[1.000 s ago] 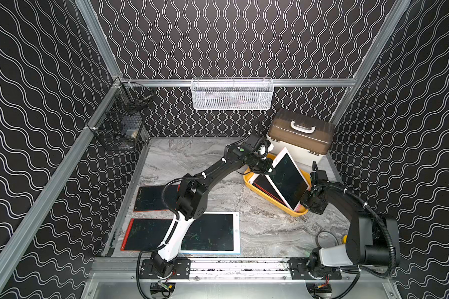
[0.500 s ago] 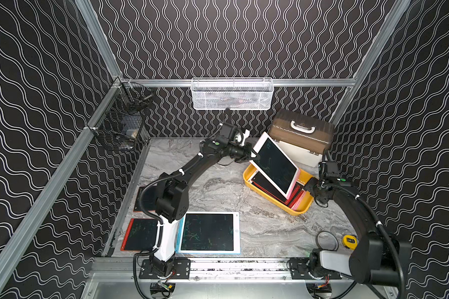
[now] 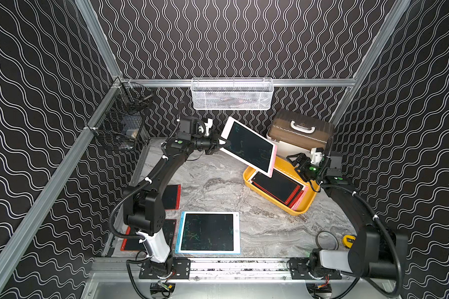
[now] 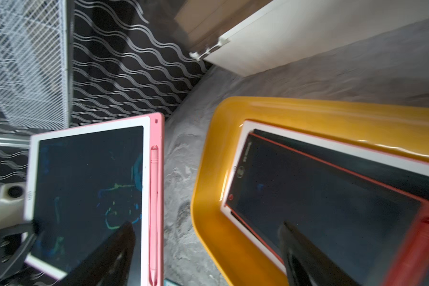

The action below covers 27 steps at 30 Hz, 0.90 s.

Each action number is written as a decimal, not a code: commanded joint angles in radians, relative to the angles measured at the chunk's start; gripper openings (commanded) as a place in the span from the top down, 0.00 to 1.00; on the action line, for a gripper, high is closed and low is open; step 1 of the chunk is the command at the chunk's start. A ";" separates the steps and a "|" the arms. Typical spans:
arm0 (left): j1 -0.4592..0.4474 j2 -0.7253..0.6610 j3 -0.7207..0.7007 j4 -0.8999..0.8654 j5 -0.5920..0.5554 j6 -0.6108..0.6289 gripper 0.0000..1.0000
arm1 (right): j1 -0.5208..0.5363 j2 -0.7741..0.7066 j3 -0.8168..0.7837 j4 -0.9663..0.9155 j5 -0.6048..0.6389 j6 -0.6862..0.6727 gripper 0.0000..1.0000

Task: Take out the writing tablet from the storage box
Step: Pick up the writing tablet from the storage box.

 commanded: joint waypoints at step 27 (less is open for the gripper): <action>0.085 -0.102 -0.319 0.789 0.219 -0.544 1.00 | 0.137 0.116 -0.002 0.688 -0.377 0.353 0.59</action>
